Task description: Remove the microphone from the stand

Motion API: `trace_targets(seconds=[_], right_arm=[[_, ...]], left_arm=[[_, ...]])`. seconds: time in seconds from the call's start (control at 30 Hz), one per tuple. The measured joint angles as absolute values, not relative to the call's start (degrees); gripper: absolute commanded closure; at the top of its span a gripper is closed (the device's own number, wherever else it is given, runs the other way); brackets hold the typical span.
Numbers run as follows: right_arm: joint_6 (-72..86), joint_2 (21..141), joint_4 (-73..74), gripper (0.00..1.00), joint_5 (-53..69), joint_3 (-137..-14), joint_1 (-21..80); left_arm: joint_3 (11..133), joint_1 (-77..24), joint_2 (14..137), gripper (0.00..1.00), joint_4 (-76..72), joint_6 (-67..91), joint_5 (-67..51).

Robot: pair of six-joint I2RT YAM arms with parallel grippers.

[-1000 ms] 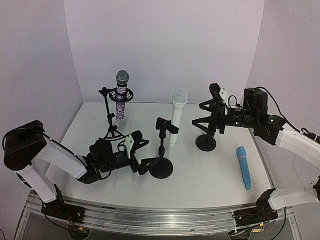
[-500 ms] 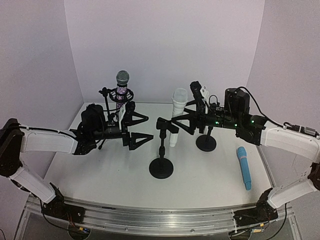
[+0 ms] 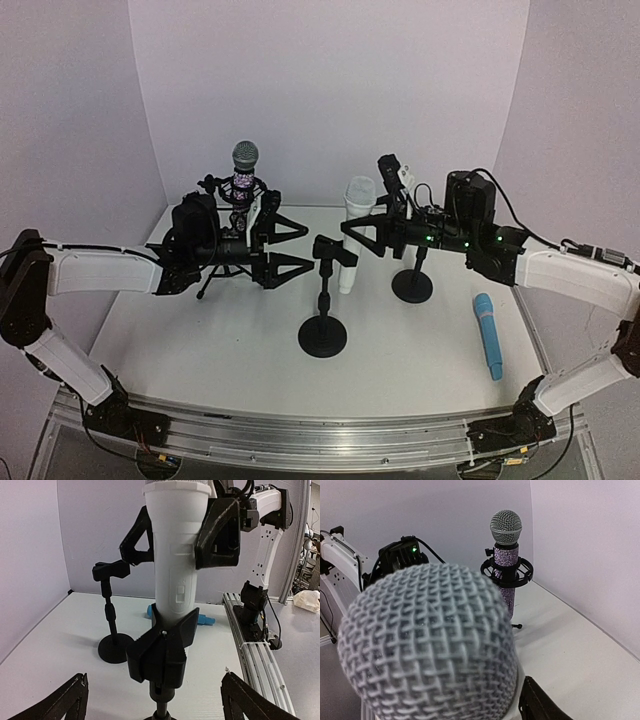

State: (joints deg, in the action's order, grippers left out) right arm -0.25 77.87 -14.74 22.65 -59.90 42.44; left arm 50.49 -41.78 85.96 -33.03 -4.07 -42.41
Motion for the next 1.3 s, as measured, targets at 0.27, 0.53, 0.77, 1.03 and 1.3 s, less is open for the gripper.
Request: trace_targets(seconds=[0.27, 0.53, 0.77, 1.03, 1.3], right_arm=[[-3.6, 79.28, -15.56, 0.83, 24.82, -59.9, 42.44], [-7.02, 79.45, -15.82, 0.97, 26.49, -59.9, 42.44], [-9.81, 80.49, -16.19, 0.99, 28.45, -60.64, 42.4], [-10.94, 81.53, -15.66, 1.0, 30.14, -61.81, 41.94], [-12.1, 81.8, -14.32, 1.0, 30.44, -62.08, 41.87]], left_arm=[[53.43, -41.78, 86.69, 0.15, -30.88, -4.43, -45.01], [56.91, -41.78, 88.23, 0.25, -25.73, -7.43, -47.28], [59.98, -41.77, 89.25, 0.34, -22.13, -9.44, -49.48], [61.96, -41.56, 90.39, 0.52, -18.85, -11.0, -51.13], [62.67, -41.41, 91.22, 0.99, -17.79, -12.0, -51.49]])
